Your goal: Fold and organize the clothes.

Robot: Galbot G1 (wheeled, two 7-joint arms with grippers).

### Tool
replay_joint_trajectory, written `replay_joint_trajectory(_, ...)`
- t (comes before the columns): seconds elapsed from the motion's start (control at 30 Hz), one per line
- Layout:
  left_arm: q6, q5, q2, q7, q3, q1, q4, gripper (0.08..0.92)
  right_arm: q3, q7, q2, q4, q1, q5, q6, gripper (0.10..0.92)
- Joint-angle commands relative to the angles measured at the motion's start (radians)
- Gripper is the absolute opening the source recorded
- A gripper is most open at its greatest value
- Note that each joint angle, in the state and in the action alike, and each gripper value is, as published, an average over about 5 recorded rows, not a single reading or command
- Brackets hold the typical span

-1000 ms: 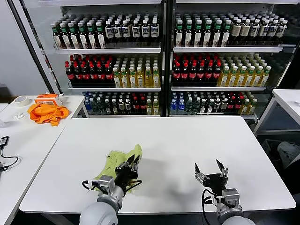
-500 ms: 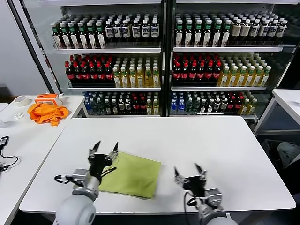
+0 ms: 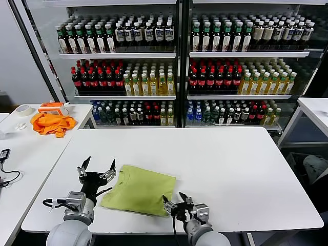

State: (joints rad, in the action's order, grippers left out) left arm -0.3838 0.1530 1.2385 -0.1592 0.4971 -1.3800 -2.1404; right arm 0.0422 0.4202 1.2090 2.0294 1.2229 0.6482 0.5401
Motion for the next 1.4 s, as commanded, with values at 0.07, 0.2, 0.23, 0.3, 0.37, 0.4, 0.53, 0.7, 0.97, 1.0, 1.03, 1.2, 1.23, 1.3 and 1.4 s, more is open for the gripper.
replay_joint_trajectory(0.07, 0.015, -0.032, -0.013, 0.008, 0.035, -0.027, -0.007, 0.823, 0.088, 0.05, 0.027, -0.125, -0.088, 0.184, 0.038, 0.603)
replay_joint_trajectory(0.2, 0.016, -0.032, -0.018, 0.008, 0.041, -0.031, -0.008, 0.822, 0.081, 0.057, 0.04, -0.124, -0.09, 0.17, 0.032, 0.49)
replay_joint_trajectory(0.23, 0.016, -0.032, -0.019, 0.007, 0.041, -0.031, -0.007, 0.822, 0.077, 0.06, 0.04, -0.12, -0.09, 0.161, 0.029, 0.464)
replay_joint_trajectory(0.3, 0.017, -0.032, -0.017, 0.007, 0.039, -0.03, -0.006, 0.823, 0.064, 0.063, 0.036, -0.107, -0.092, 0.14, 0.023, 0.404)
replay_joint_trajectory(0.37, 0.019, -0.033, -0.014, 0.007, 0.036, -0.029, -0.003, 0.823, 0.039, 0.065, 0.029, -0.09, -0.097, 0.122, 0.021, 0.343)
replay_joint_trajectory(0.4, 0.02, -0.034, -0.012, 0.006, 0.033, -0.027, -0.001, 0.823, 0.022, 0.065, 0.024, -0.079, -0.1, 0.112, 0.024, 0.317)
replay_joint_trajectory(0.53, 0.024, -0.036, -0.008, 0.006, 0.028, -0.022, 0.009, 0.822, -0.079, 0.043, -0.018, -0.025, -0.116, 0.076, 0.038, 0.205)
replay_joint_trajectory(0.7, 0.036, -0.041, -0.011, 0.013, 0.026, -0.017, 0.019, 0.823, -0.207, -0.022, -0.09, -0.015, -0.112, 0.024, 0.039, 0.108)
replay_joint_trajectory(0.97, 0.071, -0.065, -0.002, 0.037, 0.014, -0.017, 0.032, 0.823, -0.301, -0.105, -0.16, -0.037, -0.038, -0.028, 0.037, 0.108)
replay_joint_trajectory(1.0, 0.073, -0.066, -0.001, 0.038, 0.013, -0.017, 0.033, 0.823, -0.307, -0.11, -0.159, -0.04, -0.032, -0.038, 0.037, 0.108)
replay_joint_trajectory(1.03, 0.078, -0.067, -0.001, 0.04, 0.011, -0.018, 0.034, 0.823, -0.314, -0.112, -0.156, -0.041, -0.026, -0.046, 0.036, 0.108)
replay_joint_trajectory(1.2, 0.113, -0.062, 0.001, 0.056, 0.002, -0.033, 0.02, 0.823, -0.33, -0.105, -0.129, -0.02, 0.006, -0.073, 0.036, 0.108)
replay_joint_trajectory(1.23, 0.119, -0.061, 0.001, 0.06, 0.001, -0.035, 0.018, 0.822, -0.328, -0.107, -0.125, -0.022, 0.008, -0.082, 0.036, 0.108)
replay_joint_trajectory(1.3, 0.129, -0.064, 0.0, 0.066, 0.0, -0.034, 0.022, 0.823, -0.323, -0.109, -0.119, -0.029, 0.007, -0.092, 0.037, 0.108)
replay_joint_trajectory(1.4, 0.139, -0.067, -0.001, 0.07, 0.002, -0.032, 0.03, 0.823, -0.322, -0.088, -0.109, 0.013, 0.028, -0.077, 0.038, 0.133)
